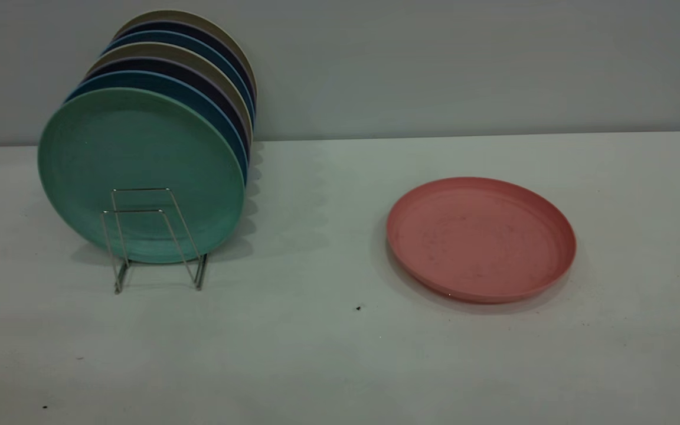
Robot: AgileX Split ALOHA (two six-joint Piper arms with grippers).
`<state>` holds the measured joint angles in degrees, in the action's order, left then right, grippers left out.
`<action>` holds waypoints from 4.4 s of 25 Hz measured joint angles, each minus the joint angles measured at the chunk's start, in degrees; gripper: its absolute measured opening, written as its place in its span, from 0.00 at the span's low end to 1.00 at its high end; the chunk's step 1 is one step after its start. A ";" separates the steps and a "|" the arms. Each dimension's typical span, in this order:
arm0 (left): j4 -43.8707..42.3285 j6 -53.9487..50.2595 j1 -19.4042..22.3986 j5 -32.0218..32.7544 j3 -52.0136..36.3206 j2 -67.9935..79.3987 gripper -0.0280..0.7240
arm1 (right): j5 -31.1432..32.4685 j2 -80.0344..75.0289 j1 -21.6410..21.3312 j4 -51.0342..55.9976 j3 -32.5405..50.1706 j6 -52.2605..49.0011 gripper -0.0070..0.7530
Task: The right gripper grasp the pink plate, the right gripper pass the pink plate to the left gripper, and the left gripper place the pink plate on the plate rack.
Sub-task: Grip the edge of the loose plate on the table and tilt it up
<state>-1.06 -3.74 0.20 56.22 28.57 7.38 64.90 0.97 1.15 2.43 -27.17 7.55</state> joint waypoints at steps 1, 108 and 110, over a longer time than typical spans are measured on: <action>-0.05 -1.05 0.00 -1.66 0.00 2.60 0.79 | -0.06 0.00 0.00 -0.52 -0.04 -0.62 0.32; 35.99 29.67 0.00 -20.54 7.31 40.83 0.79 | -40.47 -134.87 -3.86 70.37 -44.59 55.58 0.06; 35.99 29.67 0.00 -20.54 7.31 40.83 0.79 | -40.23 -134.87 -3.86 70.48 -44.71 55.58 0.03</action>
<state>34.93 25.93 0.20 35.67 35.88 48.21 24.67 -133.90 -2.72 72.91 -71.88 63.14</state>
